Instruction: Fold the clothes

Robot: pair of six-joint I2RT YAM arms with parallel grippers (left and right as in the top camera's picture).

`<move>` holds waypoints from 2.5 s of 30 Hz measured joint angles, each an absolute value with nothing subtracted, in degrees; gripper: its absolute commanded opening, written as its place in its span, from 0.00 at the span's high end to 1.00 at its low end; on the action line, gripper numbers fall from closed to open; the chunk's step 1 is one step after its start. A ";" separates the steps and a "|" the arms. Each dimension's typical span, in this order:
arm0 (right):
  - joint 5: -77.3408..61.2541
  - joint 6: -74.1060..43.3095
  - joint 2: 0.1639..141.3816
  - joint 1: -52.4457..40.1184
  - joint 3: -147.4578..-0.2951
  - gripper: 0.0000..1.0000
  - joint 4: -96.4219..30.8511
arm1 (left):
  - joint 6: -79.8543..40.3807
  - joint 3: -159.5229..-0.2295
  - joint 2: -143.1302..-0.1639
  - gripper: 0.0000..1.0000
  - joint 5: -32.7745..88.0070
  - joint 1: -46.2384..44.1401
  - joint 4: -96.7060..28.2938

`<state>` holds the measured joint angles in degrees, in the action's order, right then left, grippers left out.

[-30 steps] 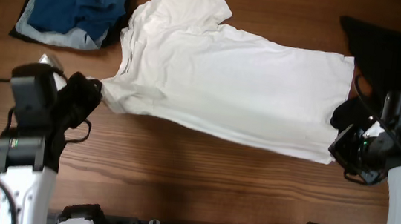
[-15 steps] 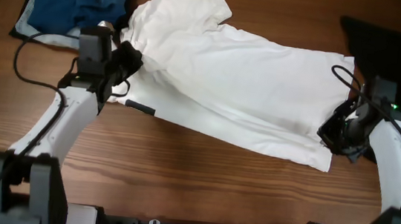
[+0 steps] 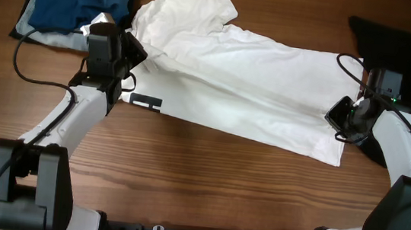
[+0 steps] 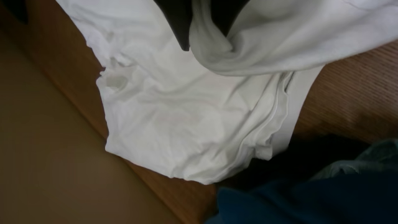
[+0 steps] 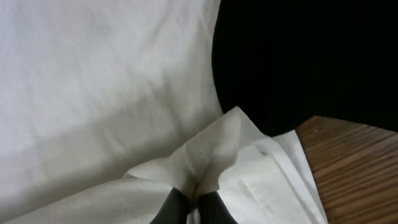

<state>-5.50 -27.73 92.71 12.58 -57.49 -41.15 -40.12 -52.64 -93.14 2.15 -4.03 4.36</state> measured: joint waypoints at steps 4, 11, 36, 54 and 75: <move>-5.50 -27.73 92.71 12.58 -57.49 0.96 -39.55 | -40.12 -52.64 -94.63 0.96 1.63 -4.03 4.99; -5.50 -27.73 92.71 12.58 -57.49 0.94 -35.66 | -40.12 -52.64 -98.96 0.96 1.32 -4.03 7.07; -6.44 -11.16 91.85 12.58 -96.90 0.00 -68.86 | -9.02 -103.61 -99.59 0.00 5.04 -7.57 -42.63; -6.61 -10.13 92.71 12.58 -96.62 0.00 -69.80 | 7.99 -127.72 -149.01 0.00 1.80 -17.74 -15.70; -6.63 -10.15 92.71 12.14 -96.38 0.00 -69.04 | 6.15 -130.69 -154.98 0.00 1.02 -16.49 -20.69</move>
